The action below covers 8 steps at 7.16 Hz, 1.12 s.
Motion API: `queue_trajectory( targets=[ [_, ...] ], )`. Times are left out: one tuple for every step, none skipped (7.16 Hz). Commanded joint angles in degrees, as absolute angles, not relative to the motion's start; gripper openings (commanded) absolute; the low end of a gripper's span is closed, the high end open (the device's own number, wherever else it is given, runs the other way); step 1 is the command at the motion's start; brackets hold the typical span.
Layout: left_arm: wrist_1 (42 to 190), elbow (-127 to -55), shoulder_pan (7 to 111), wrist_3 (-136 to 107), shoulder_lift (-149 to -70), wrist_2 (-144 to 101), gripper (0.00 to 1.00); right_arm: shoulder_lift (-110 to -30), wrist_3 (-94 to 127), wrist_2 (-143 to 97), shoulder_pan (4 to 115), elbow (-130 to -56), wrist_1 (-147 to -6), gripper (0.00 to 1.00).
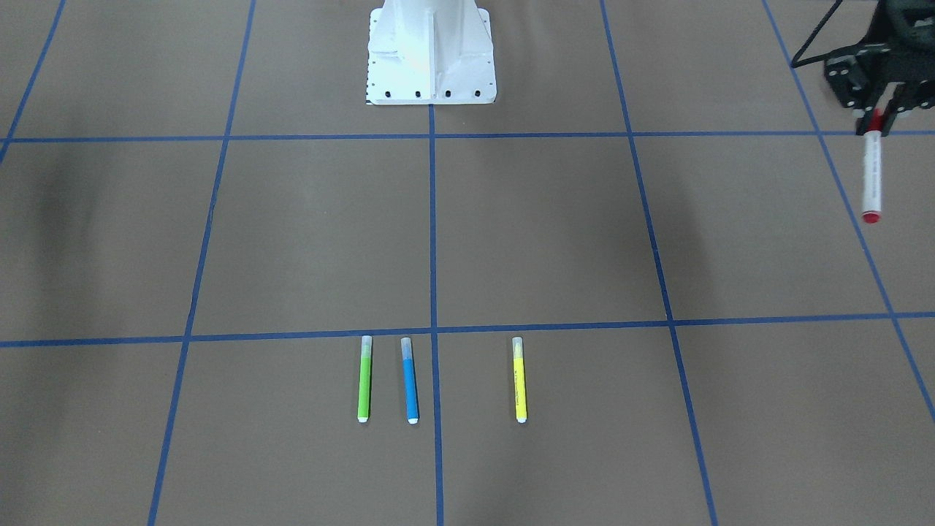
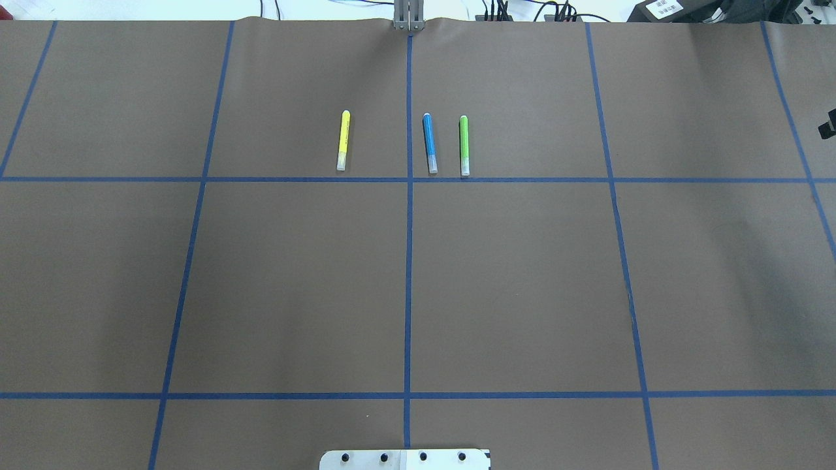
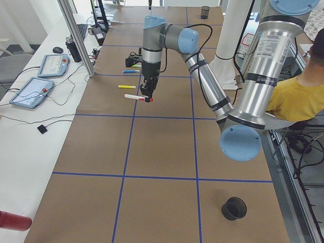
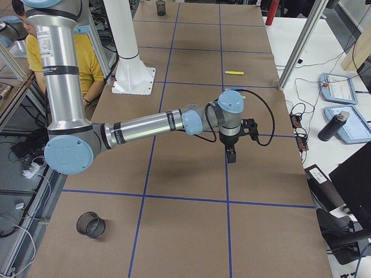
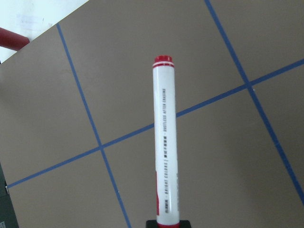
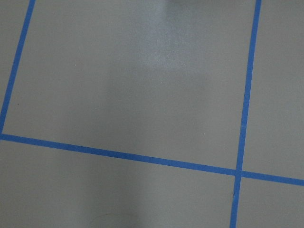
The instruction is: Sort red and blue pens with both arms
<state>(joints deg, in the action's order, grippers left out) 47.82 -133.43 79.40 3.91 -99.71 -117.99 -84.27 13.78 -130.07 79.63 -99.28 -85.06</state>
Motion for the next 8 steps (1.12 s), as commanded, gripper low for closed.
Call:
queue_trajectory(
  targets=[
    [48.0,-133.2,93.1,16.4,-87.2,-125.0,0.00,-84.3,14.5,-130.1,79.6,-99.5,-85.1,1.00],
    [47.9,-132.2,99.6,16.8,-82.2,-128.6,0.00,-84.3,14.8,-130.1,79.6,-99.5,-85.1,1.00],
    [47.9,-131.2,106.0,16.8,-77.3,-130.6,0.00,-84.3,15.8,-130.1,79.6,-99.4,-85.1,1.00],
    [48.2,-130.1,111.9,17.5,-72.3,-130.6,0.00,-84.3,18.1,-130.2,79.6,-99.5,-85.1,1.00],
    [47.9,-127.6,117.4,22.1,-68.1,-130.6,0.00,-84.4,18.4,-130.2,79.6,-99.4,-85.1,1.00],
    [47.4,-123.0,123.1,27.5,-65.6,-130.6,0.00,-84.5,18.4,-130.2,79.6,-99.2,-85.2,1.00],
    [46.9,-119.5,128.1,28.9,-63.6,-130.5,0.00,-84.5,18.5,-130.2,79.6,-99.4,-85.2,1.00],
    [43.3,-117.3,131.2,29.4,-61.8,-130.5,0.00,-84.5,18.5,-130.2,79.6,-99.6,-85.1,1.00]
  ],
)
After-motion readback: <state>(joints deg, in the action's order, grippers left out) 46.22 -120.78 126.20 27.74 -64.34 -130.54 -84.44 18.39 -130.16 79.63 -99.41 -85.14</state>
